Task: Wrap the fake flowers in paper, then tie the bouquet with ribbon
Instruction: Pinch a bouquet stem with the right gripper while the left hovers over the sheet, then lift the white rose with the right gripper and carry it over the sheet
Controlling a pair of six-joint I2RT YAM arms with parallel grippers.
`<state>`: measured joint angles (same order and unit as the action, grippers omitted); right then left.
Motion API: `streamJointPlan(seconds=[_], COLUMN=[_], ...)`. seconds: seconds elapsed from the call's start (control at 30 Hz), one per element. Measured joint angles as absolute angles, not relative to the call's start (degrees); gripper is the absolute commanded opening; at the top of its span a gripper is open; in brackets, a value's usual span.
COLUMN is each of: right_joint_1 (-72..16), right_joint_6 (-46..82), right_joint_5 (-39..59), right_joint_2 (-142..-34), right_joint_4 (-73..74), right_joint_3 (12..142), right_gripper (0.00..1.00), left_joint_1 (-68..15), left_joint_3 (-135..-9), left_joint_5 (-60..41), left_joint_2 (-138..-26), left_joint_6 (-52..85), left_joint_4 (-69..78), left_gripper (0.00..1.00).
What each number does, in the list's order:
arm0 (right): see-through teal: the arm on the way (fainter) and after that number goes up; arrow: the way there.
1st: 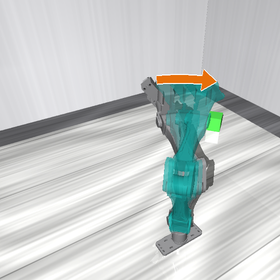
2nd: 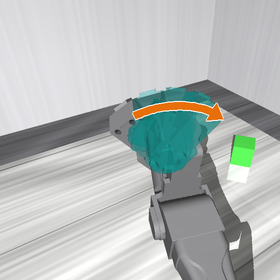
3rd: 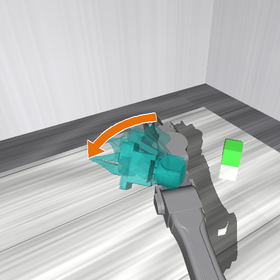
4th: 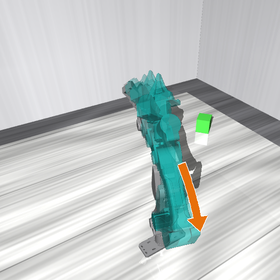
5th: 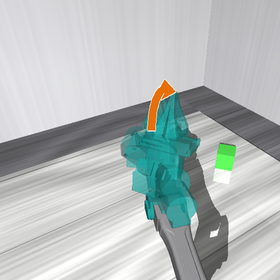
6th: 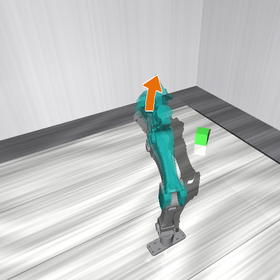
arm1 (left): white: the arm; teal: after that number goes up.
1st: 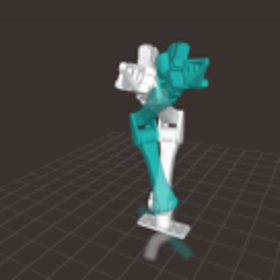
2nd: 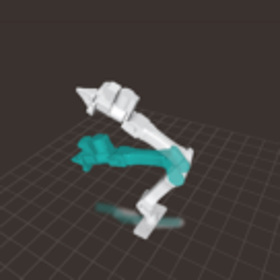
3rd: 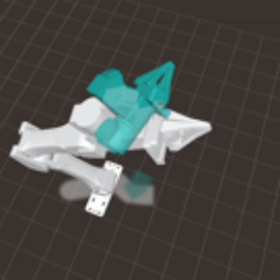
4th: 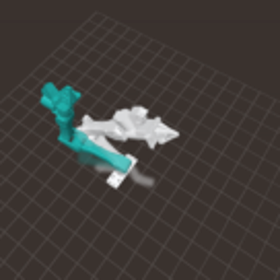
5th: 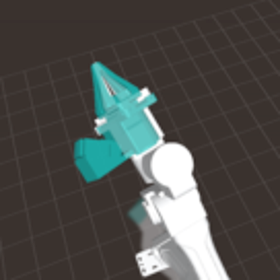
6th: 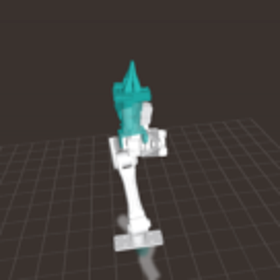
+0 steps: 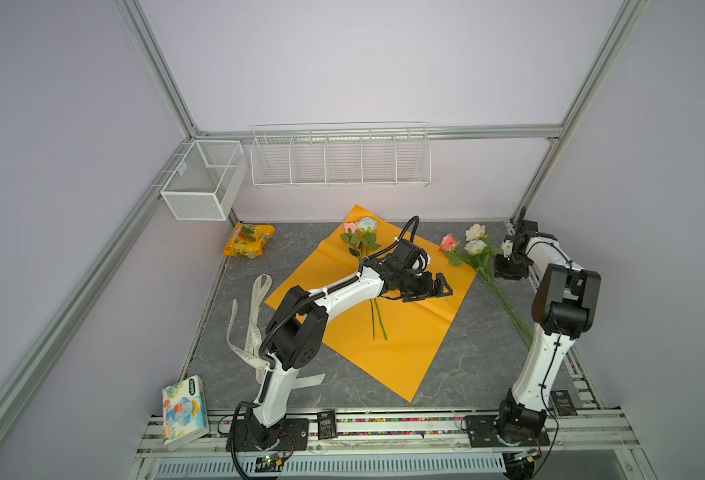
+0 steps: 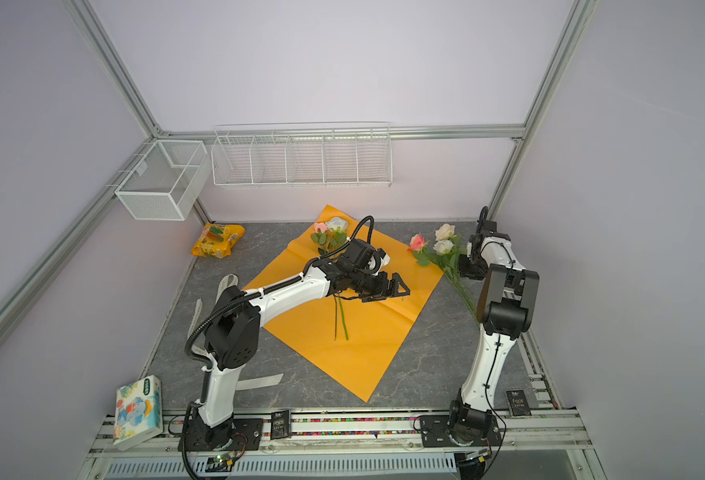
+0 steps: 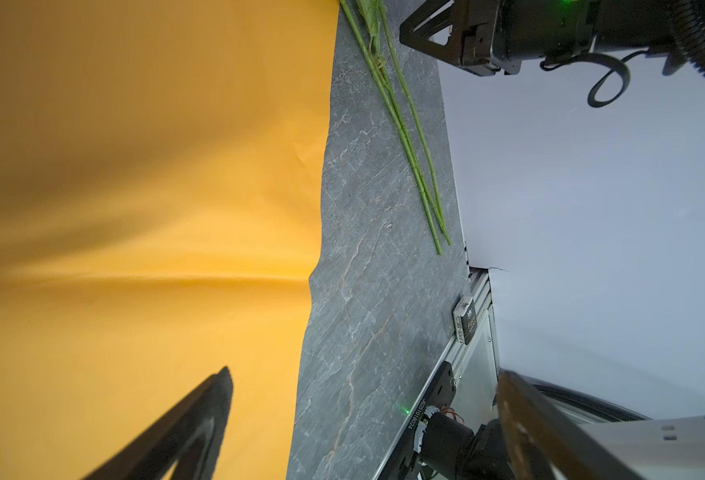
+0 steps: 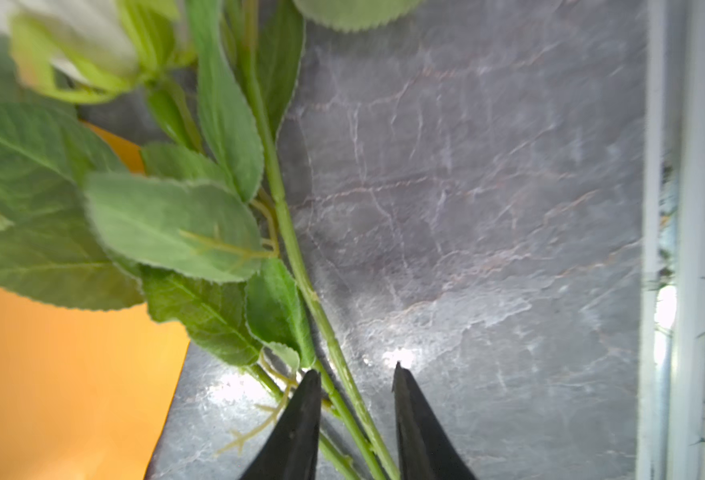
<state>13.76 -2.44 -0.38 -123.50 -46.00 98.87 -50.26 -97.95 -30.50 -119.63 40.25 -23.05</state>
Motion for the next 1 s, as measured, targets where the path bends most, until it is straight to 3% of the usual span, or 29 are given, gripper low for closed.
streamJointPlan(seconds=[0.93, 1.0], right_joint_1=[12.27, 12.19], right_joint_6=[-3.97, -4.12], right_joint_5=[-3.11, -3.81], right_joint_2=[-127.79, -128.20], right_joint_4=[-48.29, -48.95], right_joint_3=[100.27, 100.99], right_gripper=[0.35, 0.26], left_joint_1=[-50.26, -50.19], left_joint_3=[-97.95, -97.95], left_joint_5=[-30.48, -30.50], left_joint_2=[-119.66, -119.63], left_joint_6=[40.25, 40.25], left_joint_4=[-23.07, -23.07], left_gripper=[1.00, 1.00])
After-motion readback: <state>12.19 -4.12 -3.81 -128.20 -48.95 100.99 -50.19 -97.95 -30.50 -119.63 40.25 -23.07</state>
